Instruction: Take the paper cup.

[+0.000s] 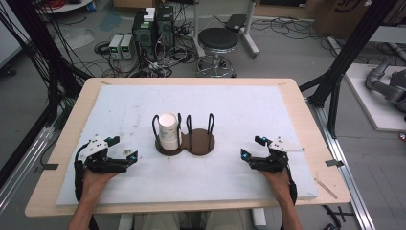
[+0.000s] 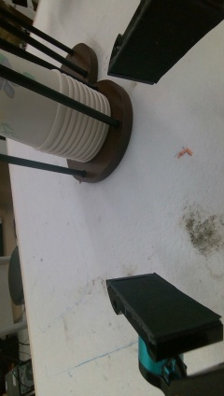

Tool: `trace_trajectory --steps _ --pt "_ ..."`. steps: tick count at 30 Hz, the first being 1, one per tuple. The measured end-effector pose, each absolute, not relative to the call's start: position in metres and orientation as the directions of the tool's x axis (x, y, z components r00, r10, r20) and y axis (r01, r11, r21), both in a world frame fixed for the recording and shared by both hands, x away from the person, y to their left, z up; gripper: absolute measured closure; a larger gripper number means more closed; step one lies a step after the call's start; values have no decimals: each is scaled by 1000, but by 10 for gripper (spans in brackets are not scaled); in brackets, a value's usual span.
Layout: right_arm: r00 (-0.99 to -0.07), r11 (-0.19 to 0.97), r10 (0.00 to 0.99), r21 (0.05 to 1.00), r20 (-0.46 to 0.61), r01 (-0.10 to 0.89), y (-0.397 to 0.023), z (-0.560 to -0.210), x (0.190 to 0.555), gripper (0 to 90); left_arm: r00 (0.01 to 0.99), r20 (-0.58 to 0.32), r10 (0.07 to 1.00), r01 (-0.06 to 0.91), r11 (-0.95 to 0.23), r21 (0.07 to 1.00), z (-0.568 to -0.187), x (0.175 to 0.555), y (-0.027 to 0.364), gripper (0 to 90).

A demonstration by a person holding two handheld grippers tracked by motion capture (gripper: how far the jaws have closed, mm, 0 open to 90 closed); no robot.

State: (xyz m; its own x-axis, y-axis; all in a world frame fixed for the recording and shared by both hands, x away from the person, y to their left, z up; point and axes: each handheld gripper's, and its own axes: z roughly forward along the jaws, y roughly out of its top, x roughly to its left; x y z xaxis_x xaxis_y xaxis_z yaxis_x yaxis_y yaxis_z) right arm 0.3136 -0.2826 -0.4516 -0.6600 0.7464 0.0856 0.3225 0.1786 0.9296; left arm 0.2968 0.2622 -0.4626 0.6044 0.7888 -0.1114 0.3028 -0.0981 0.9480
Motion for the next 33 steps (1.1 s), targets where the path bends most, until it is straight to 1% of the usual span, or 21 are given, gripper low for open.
trace_trajectory --steps 3,10,11,12,13,14,15,16,21,24,28,29,30,31,32,33 --pt "-659 177 747 931 83 318 -283 -452 313 163 603 -129 787 310 -82 947 -456 299 265 17" --pt "-663 179 743 928 89 325 -283 -452 314 163 615 -119 780 295 -87 952 -435 303 270 17" --pt "-664 180 742 929 88 324 -283 -452 314 163 627 -107 771 280 -95 955 -426 305 271 17" --pt "-664 180 742 929 88 324 -283 -452 314 163 627 -107 771 280 -95 955 -426 305 271 17" --pt "-662 178 744 928 90 326 -283 -452 314 163 642 -92 761 263 -106 959 -416 307 271 17" --pt "-663 178 743 928 90 326 -283 -452 314 163 642 -92 761 263 -106 959 -416 307 271 17" --pt "-663 178 743 929 89 325 -283 -452 314 163 661 -81 746 248 -116 962 -406 310 270 17" --pt "-663 178 743 929 89 325 -283 -452 314 163 661 -81 746 248 -116 962 -406 310 270 17" --pt "-664 179 742 929 89 325 -283 -452 314 163 697 -46 715 212 -145 966 -376 320 271 17" --pt "-665 180 742 928 89 325 -282 -452 314 163 704 -44 709 207 -146 967 -369 323 271 17" --pt "-665 182 741 928 88 326 -282 -451 314 163 737 -45 675 206 -161 965 -359 330 268 17" --pt "-666 183 741 928 87 326 -282 -451 314 163 757 -30 653 202 -190 961 -354 335 263 17" --pt "-666 184 741 928 87 325 -282 -451 314 163 757 -30 653 202 -190 961 -354 335 263 17" --pt "-666 184 741 928 86 325 -282 -451 314 163 781 -29 624 204 -210 956 -350 341 257 17" --pt "-666 184 741 928 86 325 -282 -451 314 163 781 -29 624 204 -210 956 -350 341 257 17" --pt "-666 184 741 927 87 326 -282 -451 314 163 802 -20 598 198 -234 952 -344 347 251 17"
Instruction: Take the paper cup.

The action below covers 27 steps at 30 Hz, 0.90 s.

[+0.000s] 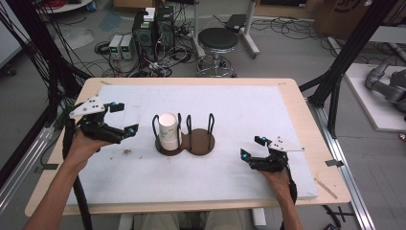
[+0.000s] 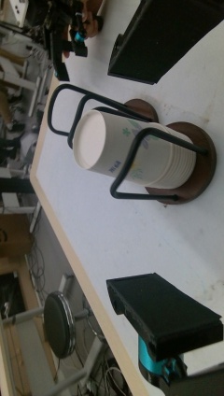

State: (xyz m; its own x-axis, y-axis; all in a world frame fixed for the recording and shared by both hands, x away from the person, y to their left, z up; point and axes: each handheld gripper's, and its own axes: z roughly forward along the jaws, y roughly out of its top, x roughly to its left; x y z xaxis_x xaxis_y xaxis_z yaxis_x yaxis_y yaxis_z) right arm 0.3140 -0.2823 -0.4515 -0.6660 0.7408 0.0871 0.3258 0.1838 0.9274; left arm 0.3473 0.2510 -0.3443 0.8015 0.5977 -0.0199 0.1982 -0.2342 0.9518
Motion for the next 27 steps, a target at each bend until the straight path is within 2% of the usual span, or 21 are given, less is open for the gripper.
trace_trajectory --steps 13,22,27 --pt "-670 189 738 928 81 321 -282 -452 314 163 889 -23 458 198 -339 920 -325 382 218 17" --pt "-669 190 739 930 75 315 -282 -452 313 163 949 6 315 162 -503 849 -315 407 186 17" --pt "-669 190 739 930 75 315 -282 -451 313 163 961 9 277 149 -541 828 -314 415 175 18"
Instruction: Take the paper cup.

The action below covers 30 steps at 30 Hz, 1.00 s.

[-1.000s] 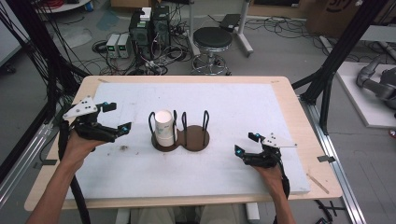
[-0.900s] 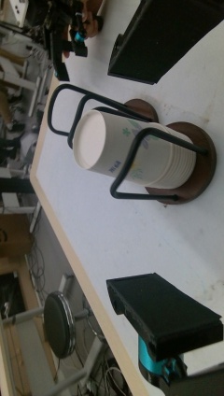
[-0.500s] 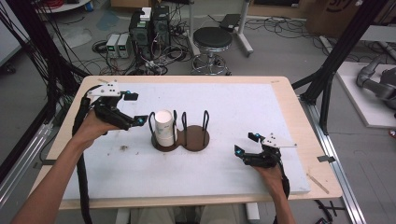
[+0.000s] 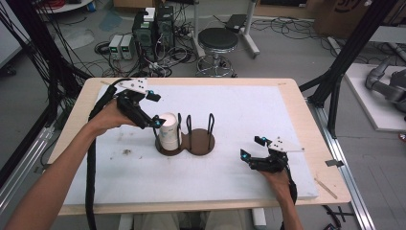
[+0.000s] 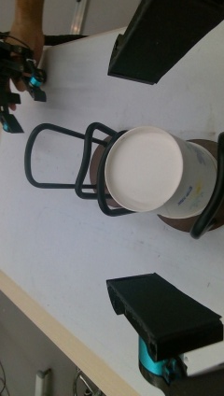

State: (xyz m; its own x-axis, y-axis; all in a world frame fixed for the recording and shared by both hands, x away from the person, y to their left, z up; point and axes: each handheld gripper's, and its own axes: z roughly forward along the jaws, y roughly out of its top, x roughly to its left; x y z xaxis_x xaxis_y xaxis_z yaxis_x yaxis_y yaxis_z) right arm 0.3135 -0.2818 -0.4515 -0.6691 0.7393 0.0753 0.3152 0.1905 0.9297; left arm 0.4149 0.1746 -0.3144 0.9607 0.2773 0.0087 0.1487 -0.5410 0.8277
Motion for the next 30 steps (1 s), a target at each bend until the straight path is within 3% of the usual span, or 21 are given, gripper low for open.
trace_trajectory --steps 22,26,30 --pt "-669 191 739 930 74 314 -282 -452 313 163 984 33 177 109 -734 670 -339 429 138 18" --pt "-669 192 739 929 76 317 -282 -451 314 163 985 32 171 109 -749 653 -341 429 138 98" --pt "-669 192 739 929 76 317 -282 -451 314 163 984 30 173 114 -759 640 -342 430 138 107"
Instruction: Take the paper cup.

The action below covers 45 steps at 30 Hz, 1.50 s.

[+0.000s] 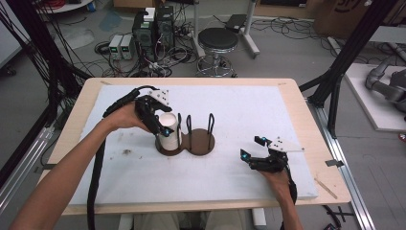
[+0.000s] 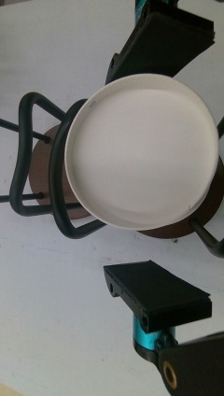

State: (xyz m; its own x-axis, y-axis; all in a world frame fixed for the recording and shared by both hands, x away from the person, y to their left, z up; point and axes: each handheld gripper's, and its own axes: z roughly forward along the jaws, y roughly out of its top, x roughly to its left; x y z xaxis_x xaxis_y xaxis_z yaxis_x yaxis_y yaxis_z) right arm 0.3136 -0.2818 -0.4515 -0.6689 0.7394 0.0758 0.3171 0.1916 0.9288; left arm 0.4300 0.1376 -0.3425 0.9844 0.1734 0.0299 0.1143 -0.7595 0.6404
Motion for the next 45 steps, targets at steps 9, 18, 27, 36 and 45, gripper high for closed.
trace_trajectory --steps 9,18,27,36,45 --pt "-668 193 740 928 76 318 -282 -451 314 163 985 19 169 121 -774 622 -346 430 137 173" --pt "-669 195 739 927 74 319 -282 -451 314 163 988 -15 155 133 -788 602 -347 430 137 288" --pt "-669 197 739 926 74 320 -281 -451 314 163 986 -19 165 143 -790 596 -345 430 137 295" --pt "-669 199 740 926 73 321 -281 -451 314 163 983 -24 180 158 -783 602 -337 430 138 317" --pt "-669 202 740 925 71 322 -280 -451 314 163 981 -24 190 166 -783 600 -328 428 140 339"
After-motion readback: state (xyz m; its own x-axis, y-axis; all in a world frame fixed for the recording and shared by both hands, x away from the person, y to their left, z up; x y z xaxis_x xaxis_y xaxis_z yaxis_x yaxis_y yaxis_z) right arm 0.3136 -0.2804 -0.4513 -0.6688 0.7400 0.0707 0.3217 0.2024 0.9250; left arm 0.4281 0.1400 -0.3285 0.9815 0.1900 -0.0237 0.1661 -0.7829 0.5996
